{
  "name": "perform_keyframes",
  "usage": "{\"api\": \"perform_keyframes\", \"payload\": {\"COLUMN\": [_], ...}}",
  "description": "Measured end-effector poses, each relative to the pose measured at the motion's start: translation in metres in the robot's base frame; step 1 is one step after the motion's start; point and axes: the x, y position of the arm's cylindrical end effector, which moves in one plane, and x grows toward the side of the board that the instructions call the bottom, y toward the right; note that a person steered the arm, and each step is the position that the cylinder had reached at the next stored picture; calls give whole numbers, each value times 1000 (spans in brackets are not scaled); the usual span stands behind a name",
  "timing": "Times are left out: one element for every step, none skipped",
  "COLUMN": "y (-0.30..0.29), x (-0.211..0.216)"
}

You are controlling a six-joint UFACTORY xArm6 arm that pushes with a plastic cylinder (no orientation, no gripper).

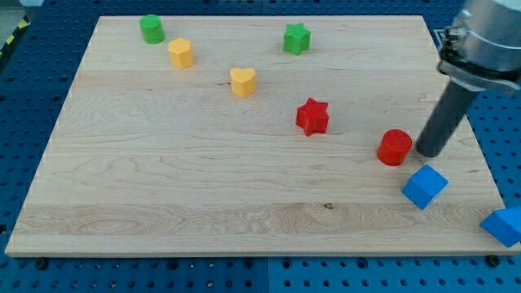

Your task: Adjust the heart and red star diagonal to each other

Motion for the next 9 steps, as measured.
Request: {"api": "perform_keyframes", "payload": {"y": [18, 17, -36, -105, -170, -231, -252, -231, -205], "x": [-6, -46, -88, -112, -112, -112, -99, -66, -54]}}
